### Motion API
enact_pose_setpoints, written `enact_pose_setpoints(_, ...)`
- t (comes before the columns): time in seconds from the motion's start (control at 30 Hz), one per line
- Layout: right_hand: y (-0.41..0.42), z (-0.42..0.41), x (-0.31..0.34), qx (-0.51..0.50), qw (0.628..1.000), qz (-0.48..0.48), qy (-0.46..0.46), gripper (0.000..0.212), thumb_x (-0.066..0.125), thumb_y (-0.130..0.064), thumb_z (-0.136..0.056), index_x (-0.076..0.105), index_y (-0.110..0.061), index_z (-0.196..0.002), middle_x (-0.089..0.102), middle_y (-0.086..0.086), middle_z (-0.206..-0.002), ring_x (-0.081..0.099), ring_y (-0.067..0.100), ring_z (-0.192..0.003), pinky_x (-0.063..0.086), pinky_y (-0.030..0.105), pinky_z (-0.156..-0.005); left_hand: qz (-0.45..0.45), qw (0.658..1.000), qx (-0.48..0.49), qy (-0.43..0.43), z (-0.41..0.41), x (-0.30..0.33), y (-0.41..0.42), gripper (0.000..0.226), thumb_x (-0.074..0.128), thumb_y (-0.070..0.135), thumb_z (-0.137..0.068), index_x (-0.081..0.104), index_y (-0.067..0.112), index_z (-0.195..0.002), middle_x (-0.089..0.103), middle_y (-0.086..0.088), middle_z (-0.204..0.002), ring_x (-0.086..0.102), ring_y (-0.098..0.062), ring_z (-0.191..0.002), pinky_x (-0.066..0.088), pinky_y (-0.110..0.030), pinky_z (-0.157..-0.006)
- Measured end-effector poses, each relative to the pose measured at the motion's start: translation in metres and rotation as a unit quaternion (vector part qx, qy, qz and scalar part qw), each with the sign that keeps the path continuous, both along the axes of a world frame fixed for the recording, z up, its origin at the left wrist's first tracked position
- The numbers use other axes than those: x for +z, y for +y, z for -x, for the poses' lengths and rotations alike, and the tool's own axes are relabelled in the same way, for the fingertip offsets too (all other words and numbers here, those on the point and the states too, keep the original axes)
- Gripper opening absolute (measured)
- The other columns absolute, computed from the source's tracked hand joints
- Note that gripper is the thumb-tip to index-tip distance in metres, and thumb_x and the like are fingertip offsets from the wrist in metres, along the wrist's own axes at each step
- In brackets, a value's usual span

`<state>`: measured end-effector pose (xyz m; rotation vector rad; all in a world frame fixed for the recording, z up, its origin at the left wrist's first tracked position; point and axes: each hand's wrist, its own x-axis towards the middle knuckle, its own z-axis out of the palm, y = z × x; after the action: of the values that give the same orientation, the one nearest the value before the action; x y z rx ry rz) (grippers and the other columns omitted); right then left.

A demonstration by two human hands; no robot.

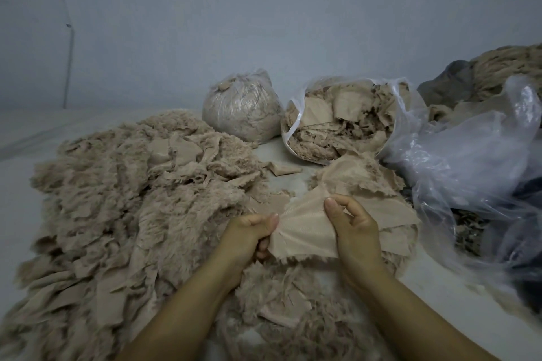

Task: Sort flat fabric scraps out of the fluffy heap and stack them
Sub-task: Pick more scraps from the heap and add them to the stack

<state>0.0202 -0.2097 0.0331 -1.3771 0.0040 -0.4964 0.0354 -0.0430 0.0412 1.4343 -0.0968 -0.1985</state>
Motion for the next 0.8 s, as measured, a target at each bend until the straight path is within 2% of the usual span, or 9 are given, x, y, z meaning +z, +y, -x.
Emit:
enact_pose_setpoints(0.2, -0.008, -0.012, 0.007, -0.072, 0.996, 0.034, -0.025, 0.022, 0.062, -0.017, -0.091, 0.07, -0.027, -0.073, 0.067, -0.012, -0.063, 0.057, 0.0, -0.056, 0.046, 0.014, -0.05, 0.106, 0.992, 0.062, 0.032, -0.008, 0.0, -0.005, 0.035, 0.051, 0.01, -0.094, 0.058, 0.005, -0.06, 0.043, -0.002, -0.046, 0.033, -0.006, -0.034, 0.026, -0.015, -0.032)
enact_pose_setpoints(0.3, -0.036, -0.029, 0.021, -0.152, 0.987, 0.044, 0.013, 0.021, 0.061, -0.019, -0.091, 0.066, -0.025, -0.072, 0.068, -0.011, -0.068, 0.061, 0.009, -0.067, 0.051, 0.02, -0.061, 0.079, 0.994, 0.081, 0.006, -0.011, 0.0, 0.01, 0.031, 0.051, 0.016, -0.093, 0.055, 0.004, -0.064, 0.042, 0.0, -0.044, 0.035, -0.007, -0.036, 0.027, -0.016, -0.034)
enact_pose_setpoints(0.43, -0.078, -0.043, 0.035, -0.223, 0.948, 0.2, 0.107, 0.019, 0.054, -0.037, -0.091, 0.063, -0.022, -0.084, 0.066, 0.005, -0.09, 0.061, 0.03, -0.092, 0.05, 0.047, -0.086, -0.11, 0.99, -0.075, -0.05, -0.002, 0.007, 0.022, 0.04, 0.062, 0.052, -0.079, 0.07, 0.014, -0.07, 0.063, -0.003, -0.063, 0.057, -0.012, -0.053, 0.046, -0.023, -0.05)
enact_pose_setpoints(0.5, -0.082, -0.039, 0.033, -0.243, 0.897, 0.341, 0.143, 0.024, 0.056, -0.034, -0.09, 0.062, -0.018, -0.107, 0.059, 0.012, -0.112, 0.051, 0.033, -0.109, 0.043, 0.048, -0.095, -0.286, 0.93, -0.203, -0.106, 0.002, 0.014, 0.03, 0.034, 0.07, 0.056, -0.073, 0.073, 0.026, -0.088, 0.07, 0.004, -0.083, 0.064, -0.007, -0.074, 0.051, -0.022, -0.069)
enact_pose_setpoints(0.57, -0.069, -0.029, 0.026, -0.248, 0.876, 0.403, 0.093, 0.033, 0.06, -0.024, -0.089, 0.057, -0.014, -0.121, 0.05, 0.014, -0.124, 0.042, 0.031, -0.122, 0.036, 0.043, -0.103, -0.409, 0.86, -0.275, -0.134, 0.003, 0.016, 0.037, 0.027, 0.081, 0.04, -0.069, 0.071, 0.032, -0.092, 0.067, 0.013, -0.089, 0.061, 0.003, -0.078, 0.047, -0.014, -0.073)
enact_pose_setpoints(0.6, -0.058, -0.023, 0.023, -0.219, 0.889, 0.399, 0.045, 0.025, 0.061, -0.021, -0.09, 0.06, -0.016, -0.114, 0.055, 0.008, -0.116, 0.047, 0.023, -0.118, 0.039, 0.036, -0.1, -0.433, 0.845, -0.28, -0.139, 0.003, 0.015, 0.037, 0.021, 0.082, 0.03, -0.071, 0.07, 0.03, -0.088, 0.065, 0.016, -0.084, 0.058, 0.007, -0.073, 0.045, -0.012, -0.07)
enact_pose_setpoints(0.67, -0.032, -0.006, 0.016, -0.07, 0.926, 0.372, 0.01, 0.009, 0.062, -0.022, -0.09, 0.063, -0.031, -0.093, 0.062, -0.01, -0.094, 0.057, 0.0, -0.093, 0.045, 0.013, -0.082, -0.405, 0.866, -0.256, -0.146, 0.004, 0.014, 0.033, 0.015, 0.076, 0.012, -0.078, 0.067, 0.024, -0.078, 0.062, 0.017, -0.071, 0.054, 0.009, -0.063, 0.041, -0.01, -0.066)
enact_pose_setpoints(0.73, -0.011, 0.009, 0.009, 0.118, 0.923, 0.364, 0.045, 0.009, 0.067, -0.032, -0.086, 0.063, -0.04, -0.089, 0.064, -0.014, -0.09, 0.058, -0.001, -0.084, 0.047, 0.013, -0.078, -0.311, 0.918, -0.197, -0.147, 0.006, 0.013, 0.029, 0.018, 0.071, 0.003, -0.081, 0.065, 0.018, -0.073, 0.061, 0.012, -0.069, 0.054, 0.003, -0.065, 0.043, -0.013, -0.066)
enact_pose_setpoints(0.8, 0.003, 0.016, 0.004, 0.219, 0.897, 0.382, 0.044, 0.013, 0.075, -0.035, -0.079, 0.064, -0.038, -0.085, 0.063, -0.014, -0.089, 0.058, 0.005, -0.084, 0.045, 0.019, -0.077, -0.204, 0.96, -0.131, -0.139, 0.007, 0.013, 0.029, 0.017, 0.066, -0.001, -0.082, 0.062, 0.014, -0.074, 0.059, 0.004, -0.073, 0.054, -0.006, -0.069, 0.044, -0.017, -0.066)
